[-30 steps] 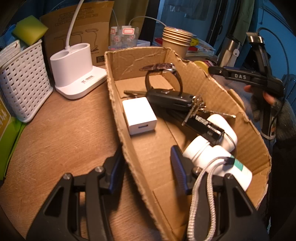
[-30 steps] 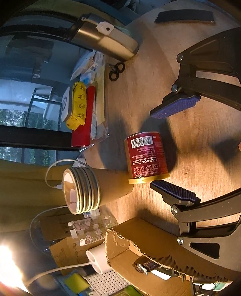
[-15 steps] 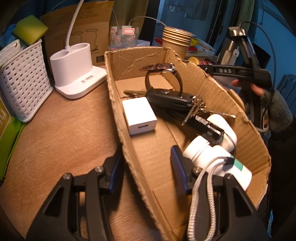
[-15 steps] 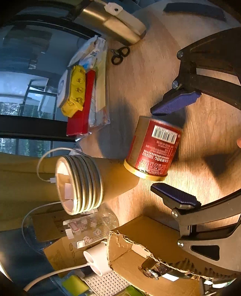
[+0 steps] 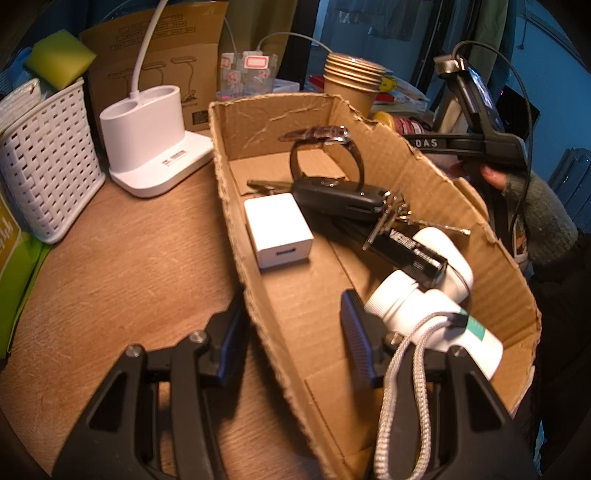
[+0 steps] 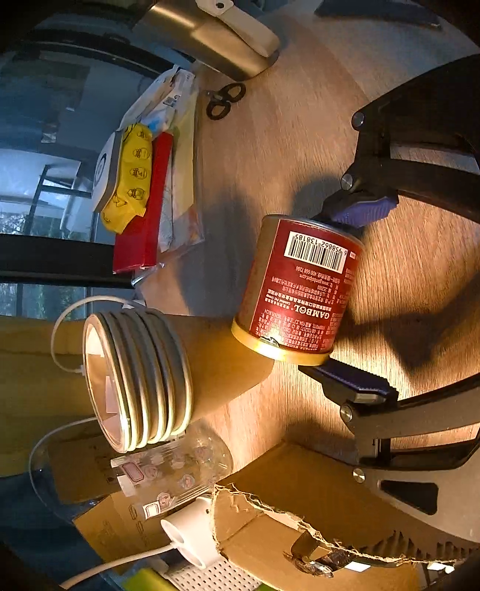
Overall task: Organize rigid objects
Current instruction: 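Carry the red can into the box and open the right gripper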
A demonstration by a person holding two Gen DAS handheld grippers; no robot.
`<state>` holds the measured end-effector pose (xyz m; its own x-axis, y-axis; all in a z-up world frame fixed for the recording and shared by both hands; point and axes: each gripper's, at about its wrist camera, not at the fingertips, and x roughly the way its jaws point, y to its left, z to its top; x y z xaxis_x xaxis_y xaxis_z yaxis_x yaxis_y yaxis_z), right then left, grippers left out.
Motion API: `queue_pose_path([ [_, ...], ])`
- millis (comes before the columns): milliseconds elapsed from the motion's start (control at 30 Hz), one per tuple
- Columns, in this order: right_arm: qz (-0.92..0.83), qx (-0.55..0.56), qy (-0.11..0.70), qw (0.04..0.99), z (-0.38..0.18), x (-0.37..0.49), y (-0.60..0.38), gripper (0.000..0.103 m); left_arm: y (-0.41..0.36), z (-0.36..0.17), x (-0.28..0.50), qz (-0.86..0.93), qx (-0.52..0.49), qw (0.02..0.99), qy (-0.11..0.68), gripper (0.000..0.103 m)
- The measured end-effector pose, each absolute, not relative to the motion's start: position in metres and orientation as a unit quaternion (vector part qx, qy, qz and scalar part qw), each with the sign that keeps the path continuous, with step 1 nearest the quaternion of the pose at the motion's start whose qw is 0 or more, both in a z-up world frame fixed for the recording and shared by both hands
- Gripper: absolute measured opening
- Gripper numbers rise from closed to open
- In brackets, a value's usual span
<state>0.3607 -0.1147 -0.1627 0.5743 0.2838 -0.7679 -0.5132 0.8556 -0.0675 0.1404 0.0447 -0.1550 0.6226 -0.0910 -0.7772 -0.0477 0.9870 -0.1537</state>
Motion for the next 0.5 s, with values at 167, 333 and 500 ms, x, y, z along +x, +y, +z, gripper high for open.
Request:
queue_pose_path([
  [167, 0.225, -0.143, 0.399, 0.877, -0.162, 0.355, -0.117, 0.067, 0.044, -0.155, 0.14, -0.012, -0.08, 0.897, 0.434, 0.052],
  [333, 0.226, -0.133, 0.397, 0.88, -0.158, 0.34, -0.12, 0.067, 0.045, -0.155, 0.14, -0.012, -0.08, 0.897, 0.434, 0.052],
  [500, 0.224, -0.12, 0.396, 0.882, -0.154, 0.32, -0.126, 0.067, 0.045, -0.155, 0.14, -0.012, -0.08, 0.897, 0.434, 0.052],
])
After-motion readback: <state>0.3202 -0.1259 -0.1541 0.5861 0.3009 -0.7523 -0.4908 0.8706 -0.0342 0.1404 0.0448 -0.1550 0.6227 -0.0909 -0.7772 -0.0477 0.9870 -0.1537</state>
